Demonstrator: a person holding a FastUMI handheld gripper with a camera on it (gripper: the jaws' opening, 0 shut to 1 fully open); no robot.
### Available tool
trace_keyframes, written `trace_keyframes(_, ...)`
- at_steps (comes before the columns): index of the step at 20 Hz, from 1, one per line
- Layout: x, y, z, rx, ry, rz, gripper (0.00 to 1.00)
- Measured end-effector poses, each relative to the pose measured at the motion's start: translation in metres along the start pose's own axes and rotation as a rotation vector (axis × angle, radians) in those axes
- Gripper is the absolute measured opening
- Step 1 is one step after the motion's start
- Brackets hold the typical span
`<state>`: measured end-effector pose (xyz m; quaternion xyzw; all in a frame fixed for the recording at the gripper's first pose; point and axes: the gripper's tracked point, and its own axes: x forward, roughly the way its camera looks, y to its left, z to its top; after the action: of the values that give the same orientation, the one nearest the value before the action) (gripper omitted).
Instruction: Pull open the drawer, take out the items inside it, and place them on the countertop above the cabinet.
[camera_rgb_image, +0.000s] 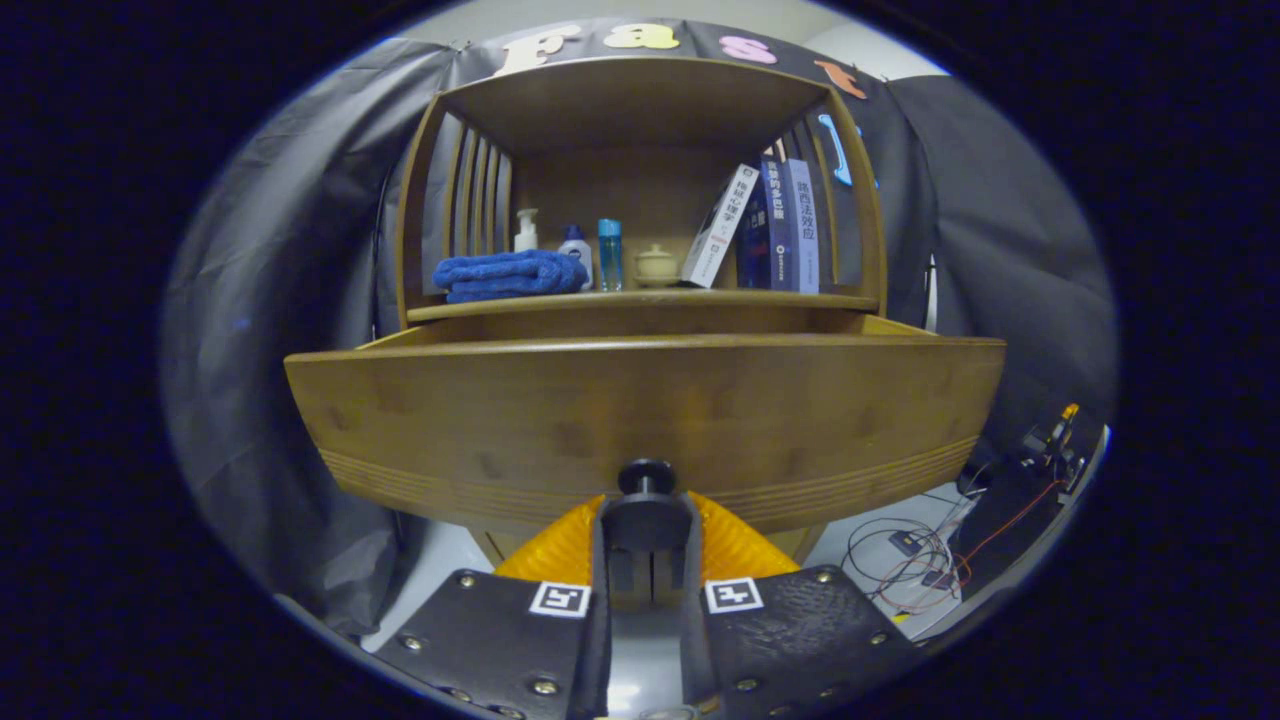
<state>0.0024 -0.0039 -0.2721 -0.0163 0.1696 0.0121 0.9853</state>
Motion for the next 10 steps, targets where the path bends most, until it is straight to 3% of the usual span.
trace_keyframes(3,0.001,0.0,0.0,0.004,0.008,0.01,0.28)
trace_keyframes(5,-0.004,0.0,0.001,0.018,0.013,0.022,0.37)
trace_keyframes(10,-0.023,0.004,0.046,0.041,-0.077,0.051,0.44)
